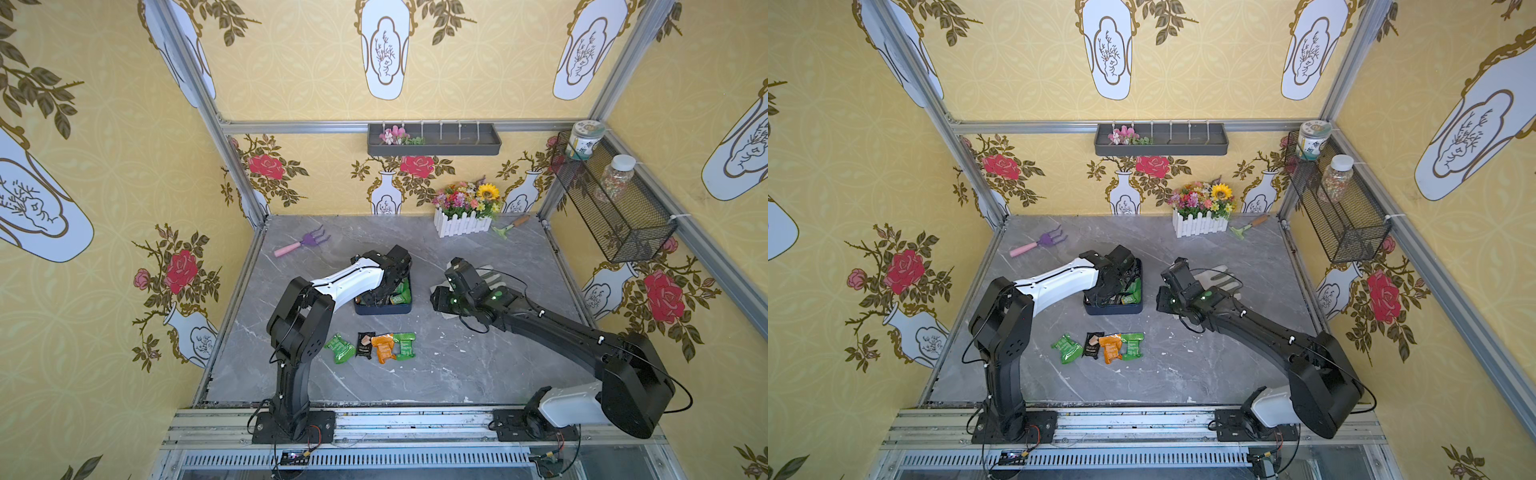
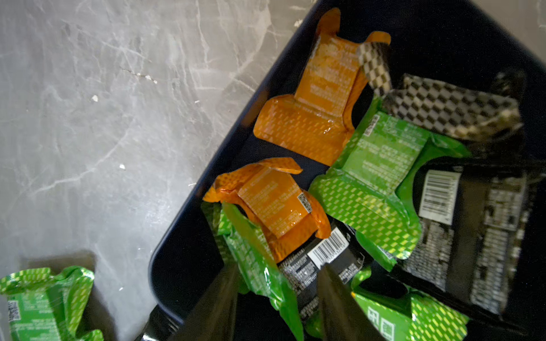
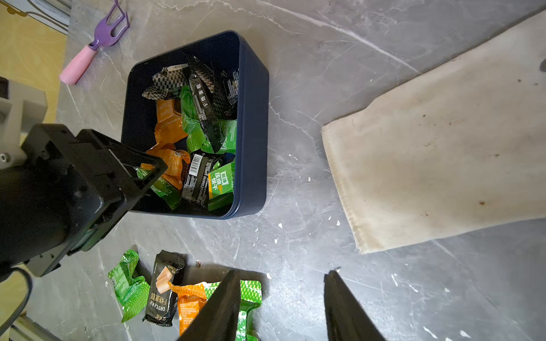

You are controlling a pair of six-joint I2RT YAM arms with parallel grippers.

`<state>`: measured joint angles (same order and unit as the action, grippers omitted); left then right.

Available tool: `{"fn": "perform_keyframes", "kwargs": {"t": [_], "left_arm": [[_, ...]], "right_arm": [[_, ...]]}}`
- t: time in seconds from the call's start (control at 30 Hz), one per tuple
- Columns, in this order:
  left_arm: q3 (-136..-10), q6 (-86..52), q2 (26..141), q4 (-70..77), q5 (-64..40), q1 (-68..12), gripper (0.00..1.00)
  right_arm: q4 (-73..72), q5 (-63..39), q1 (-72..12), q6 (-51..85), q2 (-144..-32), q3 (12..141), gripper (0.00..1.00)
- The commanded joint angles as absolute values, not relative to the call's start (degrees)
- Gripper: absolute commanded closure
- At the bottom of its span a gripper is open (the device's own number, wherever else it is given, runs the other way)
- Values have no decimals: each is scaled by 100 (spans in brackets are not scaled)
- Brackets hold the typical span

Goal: Take the cookies out of the storage box
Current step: Pick up the cookie from the storage box.

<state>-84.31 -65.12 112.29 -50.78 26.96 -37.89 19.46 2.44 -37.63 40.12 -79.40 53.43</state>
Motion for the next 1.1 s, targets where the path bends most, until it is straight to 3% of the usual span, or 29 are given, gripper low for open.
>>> {"fn": "perform_keyframes", "kwargs": {"t": [0.0, 0.27, 0.57, 0.73, 1.07], "left_arm": [[-8370, -6537, 11271, -5088, 2673, -3788, 61], [-8271, -6706, 11024, -5225, 2932, -3806, 91], [-8204, -6512, 10201, -4986, 3281, -3884, 100], [-7905, -6446, 9608, -4720, 3203, -3902, 100], [-7639, -6965, 8873, -4601, 2327, -4248, 100]], "right_arm": [[1827, 272, -3757, 3993, -7928, 5350, 50], [1840, 268, -3760, 3978, -7911, 5358, 50], [1915, 277, -3763, 3983, -7807, 5384, 50], [2011, 307, -3763, 3975, -7704, 5427, 50], [2167, 376, -3839, 3758, -7303, 5360, 50]]}}
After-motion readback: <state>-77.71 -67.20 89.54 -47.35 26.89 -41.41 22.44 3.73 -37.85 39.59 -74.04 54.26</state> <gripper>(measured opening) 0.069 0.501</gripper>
